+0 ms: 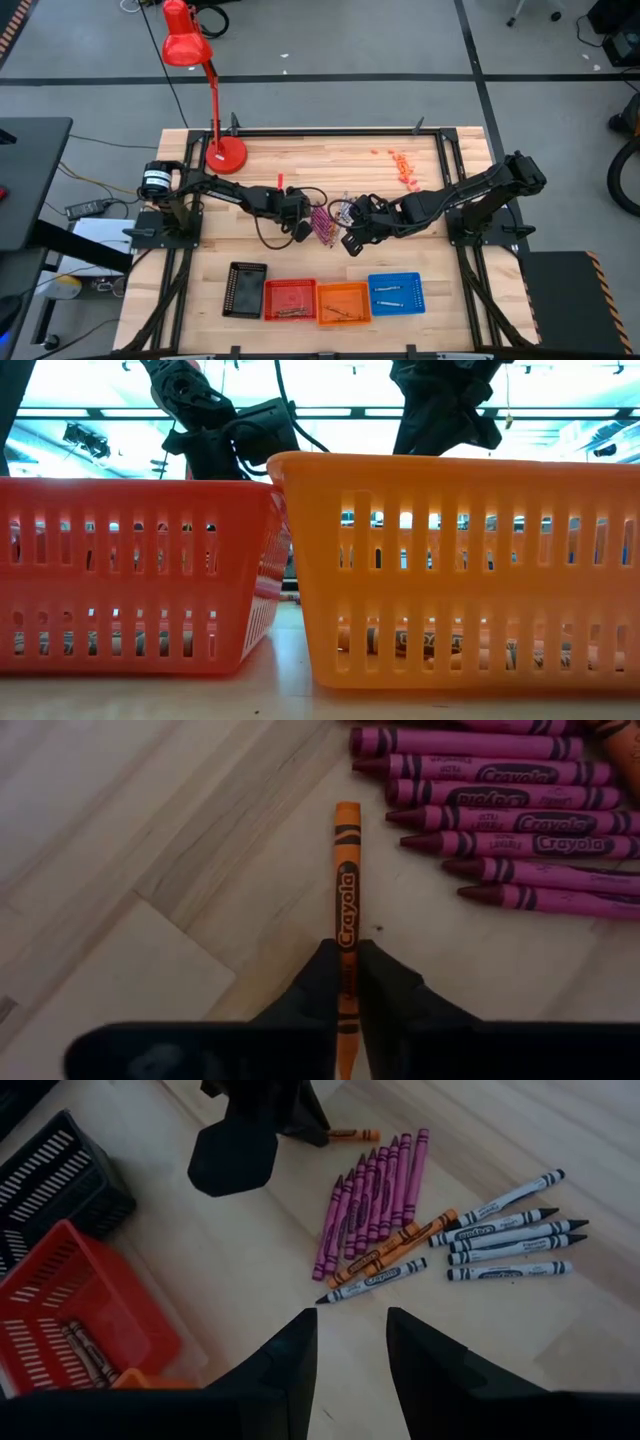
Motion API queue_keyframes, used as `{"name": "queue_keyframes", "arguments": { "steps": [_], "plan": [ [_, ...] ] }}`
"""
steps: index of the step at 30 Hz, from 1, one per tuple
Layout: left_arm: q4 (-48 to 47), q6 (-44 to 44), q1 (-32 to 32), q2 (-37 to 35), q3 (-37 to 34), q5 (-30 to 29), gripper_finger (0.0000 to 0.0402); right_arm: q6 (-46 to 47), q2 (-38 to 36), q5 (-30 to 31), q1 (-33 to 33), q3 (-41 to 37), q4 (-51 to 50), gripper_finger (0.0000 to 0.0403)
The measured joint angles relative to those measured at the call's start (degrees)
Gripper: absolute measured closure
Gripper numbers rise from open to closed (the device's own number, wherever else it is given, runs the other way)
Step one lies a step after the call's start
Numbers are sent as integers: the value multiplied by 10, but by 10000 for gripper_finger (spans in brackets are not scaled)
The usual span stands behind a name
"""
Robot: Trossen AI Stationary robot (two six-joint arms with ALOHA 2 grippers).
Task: Sort crayons
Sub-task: Put the orange crayon into the orange bin
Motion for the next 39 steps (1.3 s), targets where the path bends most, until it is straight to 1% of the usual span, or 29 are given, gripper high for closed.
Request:
{"name": "queue_keyframes", "arguments": {
  "steps": [4, 7, 10, 14, 19, 27, 29, 32, 35, 39],
  "plan": [
    [-2, -5, 0, 0, 0, 5, 384, -3, 0, 0, 2, 0, 0, 276],
    [-3, -14, 1, -4, 0, 10, 374, -11, 0, 0, 2, 0, -1, 276],
    [-4, -18, 1, -18, -2, 17, 369, -17, 0, -2, 1, 0, -4, 276],
    [-23, -13, -1, -44, -7, 42, 370, -17, 0, -3, 0, 0, -16, 276],
    [1, 7, -6, -82, -5, 45, 370, -17, 0, -9, 1, 0, -40, 276],
    [55, 21, -40, -118, -3, 58, 368, -22, 0, -23, 0, 0, -63, 276],
    [76, 24, -52, -123, -3, 65, 368, -55, 0, -29, 0, 0, -50, 276],
    [113, 42, -65, -130, -3, 83, 368, -149, 0, -30, 11, 0, -12, 276],
    [149, 75, -76, -131, -3, 109, 368, -225, 0, -18, 22, 0, 26, 276],
    [177, 96, -88, -132, -2, 113, 368, -301, 0, -19, 28, 0, 67, 273]
  ]
}}
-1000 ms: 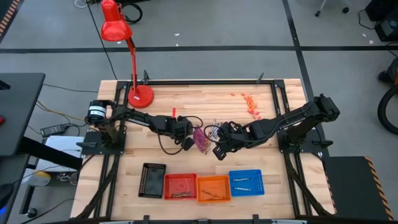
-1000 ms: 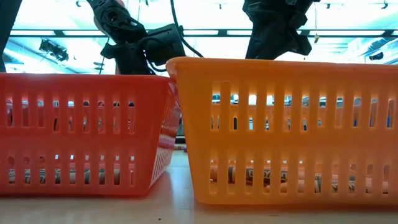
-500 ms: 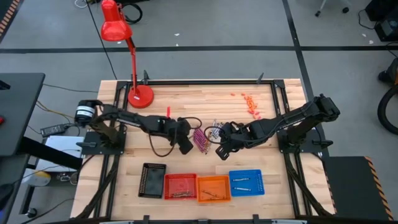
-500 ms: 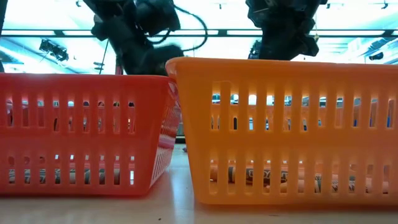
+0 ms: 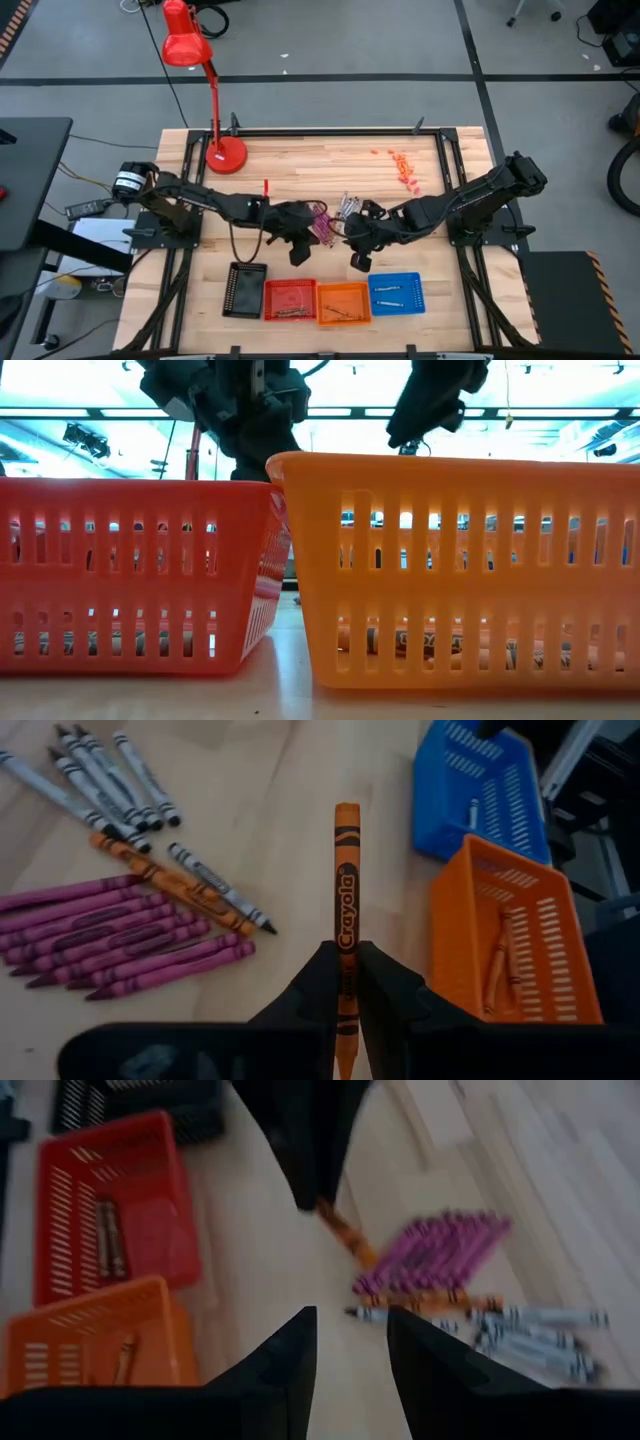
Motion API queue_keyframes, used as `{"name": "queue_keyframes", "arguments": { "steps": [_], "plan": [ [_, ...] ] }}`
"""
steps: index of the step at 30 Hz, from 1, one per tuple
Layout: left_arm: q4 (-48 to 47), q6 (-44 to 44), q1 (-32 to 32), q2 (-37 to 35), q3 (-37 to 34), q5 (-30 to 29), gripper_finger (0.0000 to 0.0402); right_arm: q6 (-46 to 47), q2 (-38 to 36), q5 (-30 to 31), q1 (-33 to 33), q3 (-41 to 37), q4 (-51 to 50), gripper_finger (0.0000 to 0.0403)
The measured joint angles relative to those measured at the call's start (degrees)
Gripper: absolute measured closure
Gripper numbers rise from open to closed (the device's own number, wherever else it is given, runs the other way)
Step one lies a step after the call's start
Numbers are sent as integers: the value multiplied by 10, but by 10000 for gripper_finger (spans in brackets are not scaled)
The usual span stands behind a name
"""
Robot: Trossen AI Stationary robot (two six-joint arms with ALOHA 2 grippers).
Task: Sort crayons
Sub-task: Put the orange crayon into the orange bin
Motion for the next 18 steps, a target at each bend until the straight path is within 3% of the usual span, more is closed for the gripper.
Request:
{"name": "queue_keyframes", "arguments": {
  "steps": [18],
  "plan": [
    [101, 29, -16, 0, 0, 15, 367, -118, 0, -13, 7, 0, 60, 256]
  ]
}}
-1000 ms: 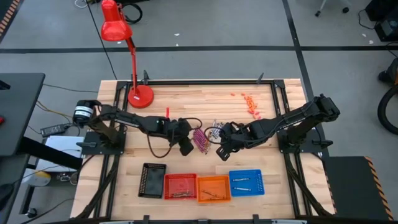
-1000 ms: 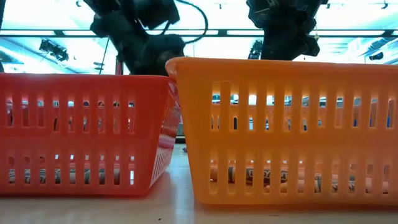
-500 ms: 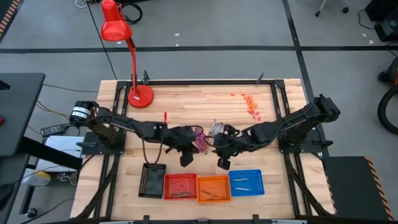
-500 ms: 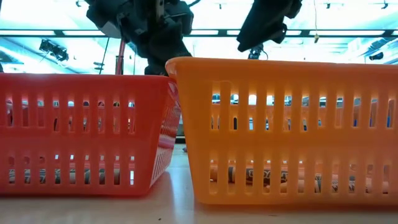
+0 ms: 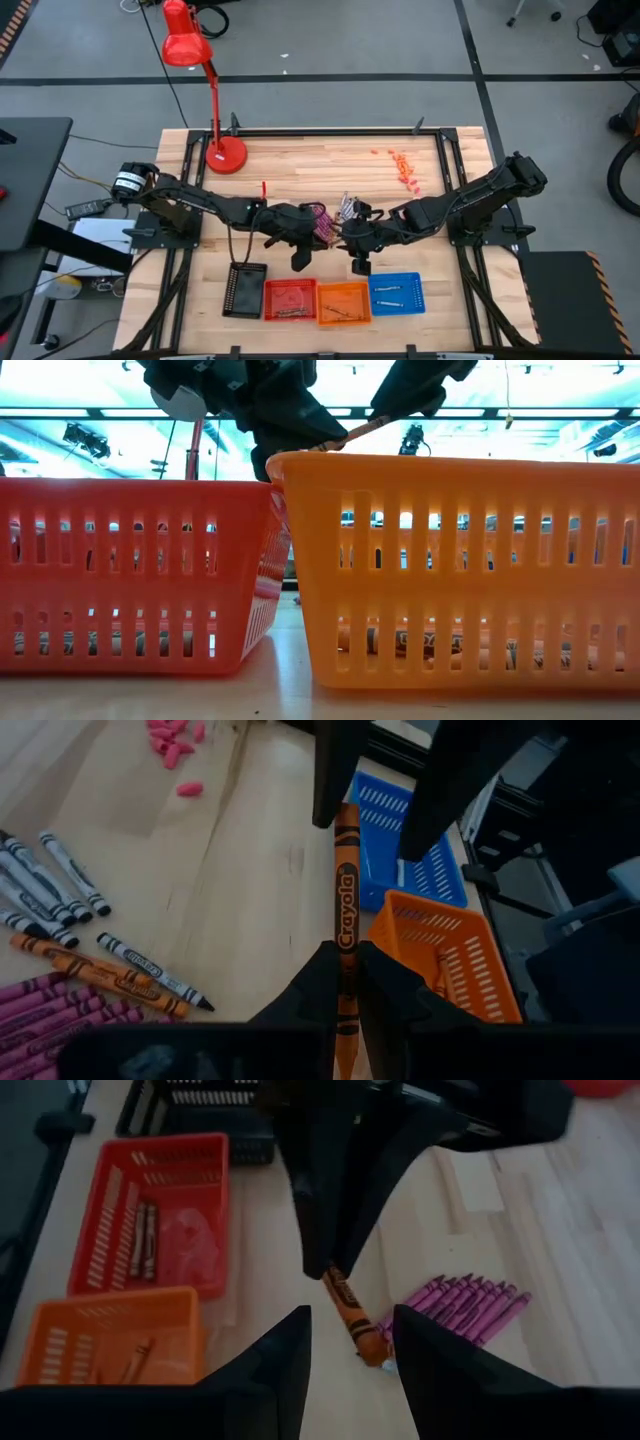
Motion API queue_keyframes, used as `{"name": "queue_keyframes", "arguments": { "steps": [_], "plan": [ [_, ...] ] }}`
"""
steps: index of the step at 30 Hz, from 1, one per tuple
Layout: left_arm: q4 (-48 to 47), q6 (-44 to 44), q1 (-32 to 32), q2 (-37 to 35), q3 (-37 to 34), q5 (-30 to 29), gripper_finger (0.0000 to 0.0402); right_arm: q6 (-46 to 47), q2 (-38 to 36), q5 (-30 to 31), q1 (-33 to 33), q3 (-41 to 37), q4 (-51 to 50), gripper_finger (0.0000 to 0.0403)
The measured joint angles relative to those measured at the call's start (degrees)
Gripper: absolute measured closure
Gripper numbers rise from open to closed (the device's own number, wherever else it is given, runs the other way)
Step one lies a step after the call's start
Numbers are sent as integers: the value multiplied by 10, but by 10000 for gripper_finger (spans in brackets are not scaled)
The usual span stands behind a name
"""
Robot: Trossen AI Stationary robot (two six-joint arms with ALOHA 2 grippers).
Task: Sort crayons
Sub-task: Put the orange crayon into the orange bin
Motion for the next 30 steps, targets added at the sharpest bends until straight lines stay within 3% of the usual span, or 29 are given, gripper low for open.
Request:
{"name": "queue_keyframes", "arguments": {
  "steps": [9, 19, 30],
  "plan": [
    [13, 11, 0, 0, 0, 15, 367, -192, 0, 1, 19, 0, -2, 258],
    [42, 19, 0, 0, 0, 25, 367, -217, 0, 1, 17, 0, 4, 264],
    [56, 32, 0, 0, 0, 28, 367, -216, 0, -3, 18, 0, 31, 320]
  ]
}}
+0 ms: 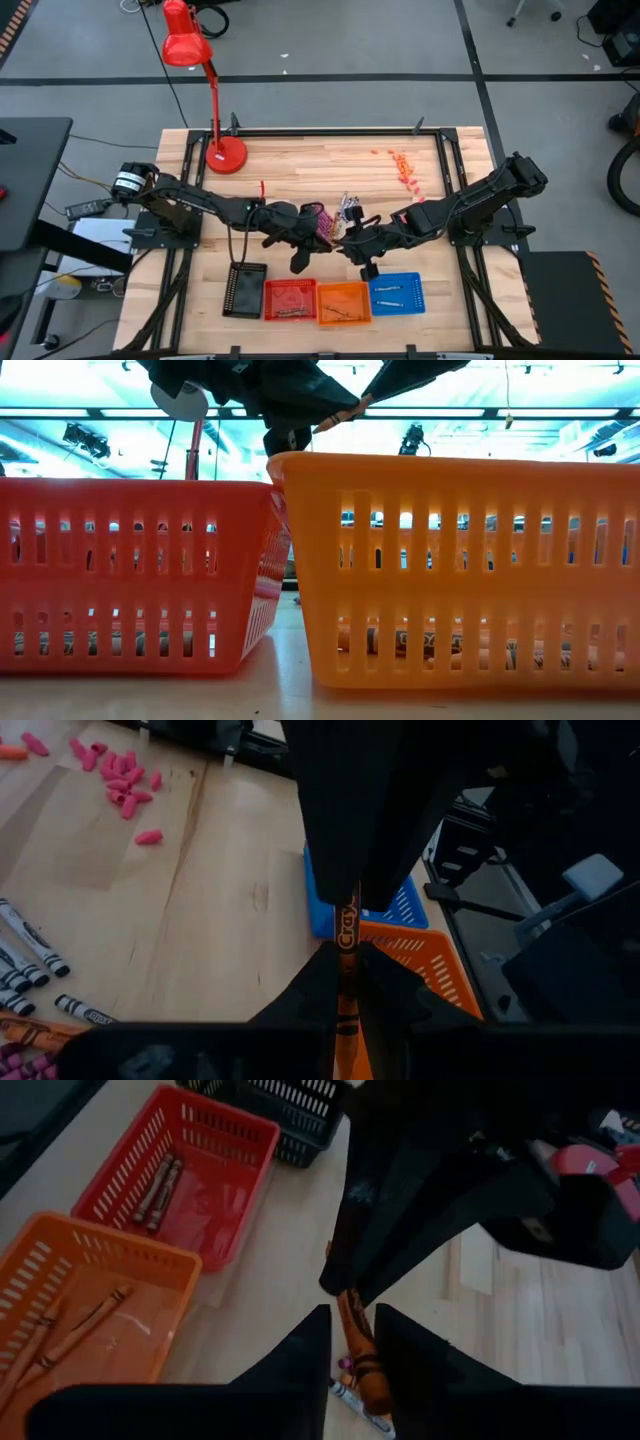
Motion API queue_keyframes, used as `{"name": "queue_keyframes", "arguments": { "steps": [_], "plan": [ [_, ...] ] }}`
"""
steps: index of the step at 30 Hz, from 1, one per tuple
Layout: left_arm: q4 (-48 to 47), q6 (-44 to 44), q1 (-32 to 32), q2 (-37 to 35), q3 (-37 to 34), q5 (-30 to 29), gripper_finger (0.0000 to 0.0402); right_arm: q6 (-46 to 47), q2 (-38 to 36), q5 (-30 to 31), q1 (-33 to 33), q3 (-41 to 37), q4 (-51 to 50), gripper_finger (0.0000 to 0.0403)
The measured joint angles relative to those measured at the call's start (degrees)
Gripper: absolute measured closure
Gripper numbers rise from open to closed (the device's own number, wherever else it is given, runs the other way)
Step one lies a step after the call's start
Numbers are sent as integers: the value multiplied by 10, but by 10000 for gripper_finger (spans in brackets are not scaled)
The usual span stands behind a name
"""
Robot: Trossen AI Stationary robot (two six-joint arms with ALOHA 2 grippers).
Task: Sort crayons
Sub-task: Put the orange crayon into the orange bin
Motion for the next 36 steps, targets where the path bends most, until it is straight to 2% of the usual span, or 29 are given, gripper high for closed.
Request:
{"name": "queue_keyframes", "arguments": {
  "steps": [8, 17, 29, 36],
  "plan": [
    [0, 0, -7, 0, 0, 0, 367, 0, 0, -9, 1, 0, 5, 374],
    [0, 0, -7, 0, 0, -1, 361, 19, 0, -13, 0, 0, 5, 364],
    [-1, -9, -12, 0, 0, -2, 249, 60, 0, -56, 1, 0, -1, 366],
    [-1, -45, -10, 0, 0, -6, 243, 160, 0, -149, 5, -3, -6, 366]
  ]
}}
